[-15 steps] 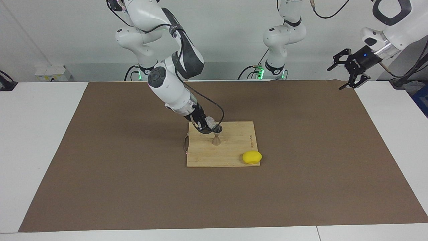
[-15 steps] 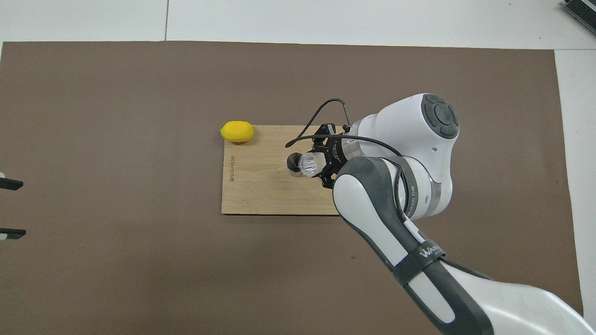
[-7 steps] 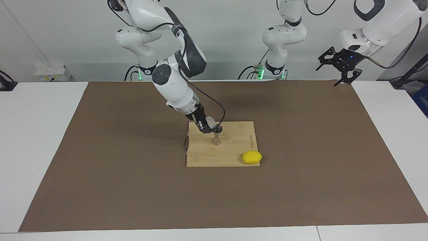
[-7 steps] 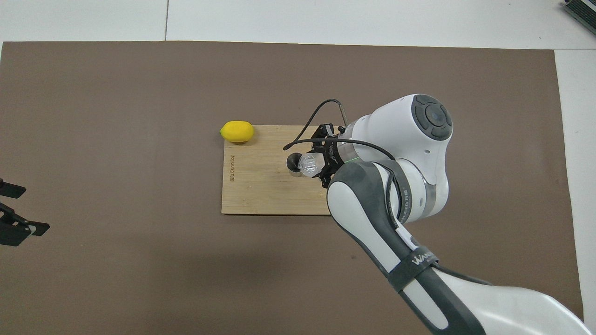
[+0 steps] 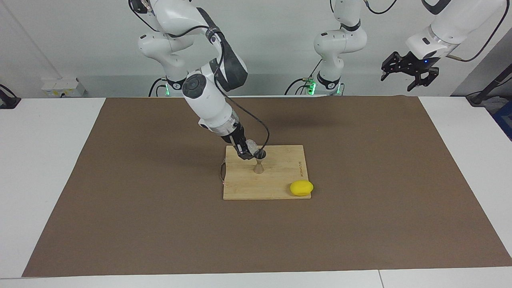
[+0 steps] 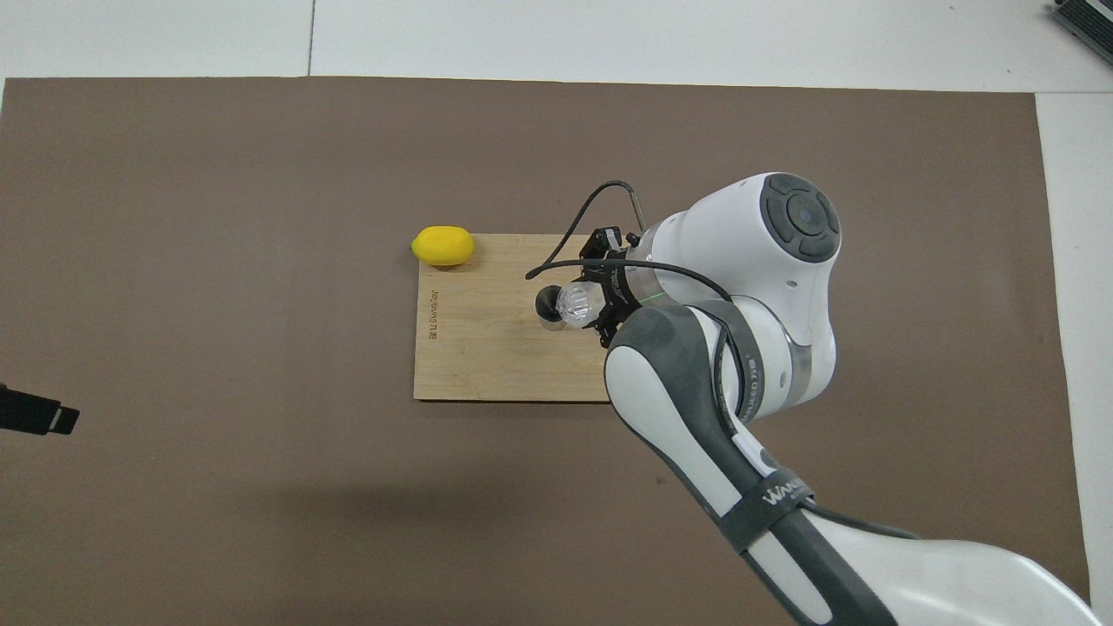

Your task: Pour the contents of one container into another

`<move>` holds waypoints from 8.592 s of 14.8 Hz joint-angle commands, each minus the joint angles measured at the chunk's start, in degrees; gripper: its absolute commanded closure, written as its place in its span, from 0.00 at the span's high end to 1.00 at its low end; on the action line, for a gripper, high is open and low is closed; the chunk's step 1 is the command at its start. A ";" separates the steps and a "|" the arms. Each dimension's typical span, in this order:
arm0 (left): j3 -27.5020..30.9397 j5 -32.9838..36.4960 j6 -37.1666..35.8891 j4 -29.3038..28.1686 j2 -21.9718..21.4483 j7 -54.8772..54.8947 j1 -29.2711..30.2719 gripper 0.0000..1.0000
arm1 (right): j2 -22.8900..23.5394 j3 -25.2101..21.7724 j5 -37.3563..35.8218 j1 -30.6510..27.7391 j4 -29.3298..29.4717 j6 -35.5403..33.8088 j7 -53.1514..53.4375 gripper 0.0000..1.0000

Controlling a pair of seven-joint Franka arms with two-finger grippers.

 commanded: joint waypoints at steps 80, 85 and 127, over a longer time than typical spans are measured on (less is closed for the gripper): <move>-0.37 5.52 16.11 0.64 5.63 -21.21 -7.46 1.00 | -3.08 0.24 38.07 -28.68 -6.23 -6.40 -16.61 0.00; -0.45 5.52 16.11 0.99 5.63 -21.12 -7.46 1.00 | -1.59 0.24 47.65 -32.11 -11.78 -9.20 -32.18 0.00; -0.28 5.69 9.17 4.24 4.84 -20.33 -6.40 1.00 | 12.13 0.16 54.79 -37.74 -14.95 -15.28 -51.97 1.00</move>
